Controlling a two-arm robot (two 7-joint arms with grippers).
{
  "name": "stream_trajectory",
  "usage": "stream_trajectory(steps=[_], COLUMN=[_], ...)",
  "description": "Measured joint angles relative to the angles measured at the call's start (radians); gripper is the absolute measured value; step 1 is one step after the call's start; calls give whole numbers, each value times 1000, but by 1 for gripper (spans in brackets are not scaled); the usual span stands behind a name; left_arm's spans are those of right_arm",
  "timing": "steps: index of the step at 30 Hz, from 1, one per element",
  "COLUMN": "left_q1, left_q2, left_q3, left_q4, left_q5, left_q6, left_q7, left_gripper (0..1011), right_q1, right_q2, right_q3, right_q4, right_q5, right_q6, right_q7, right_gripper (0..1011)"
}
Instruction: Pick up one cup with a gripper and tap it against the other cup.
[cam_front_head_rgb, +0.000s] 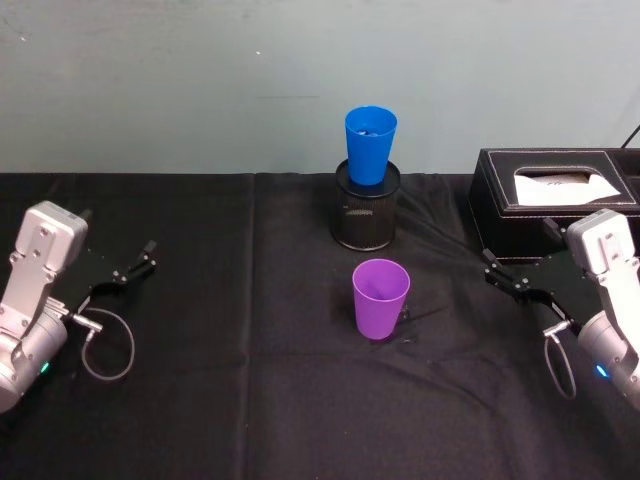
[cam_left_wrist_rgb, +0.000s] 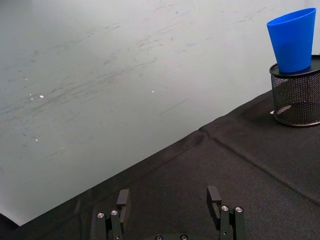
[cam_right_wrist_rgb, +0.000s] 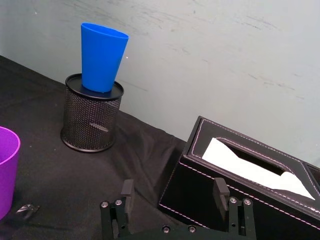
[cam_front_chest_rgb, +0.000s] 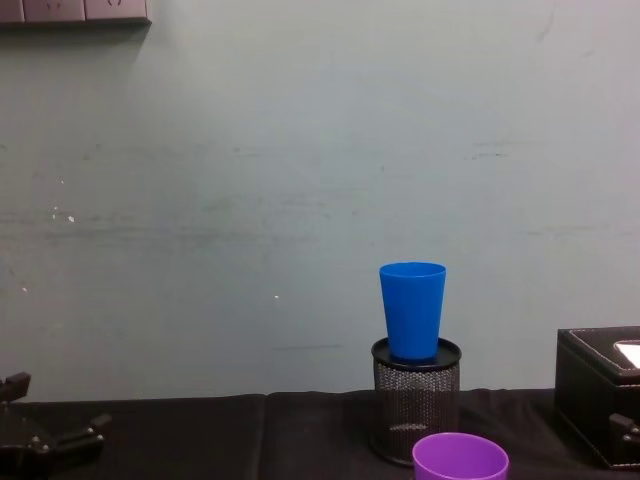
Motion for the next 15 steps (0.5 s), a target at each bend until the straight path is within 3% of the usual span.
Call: stream_trajectory(steps=[15], left_q1=[0], left_q2=[0], left_q3=[0], left_q4=[0], left_q5=[0], left_q6=[0], left_q7=[0], left_gripper=[1000], right_q1=[0], right_q2=[0], right_q3=[0], right_q4=[0], right_q5=[0], right_q6=[0], right_q7=[0], right_gripper=[1004])
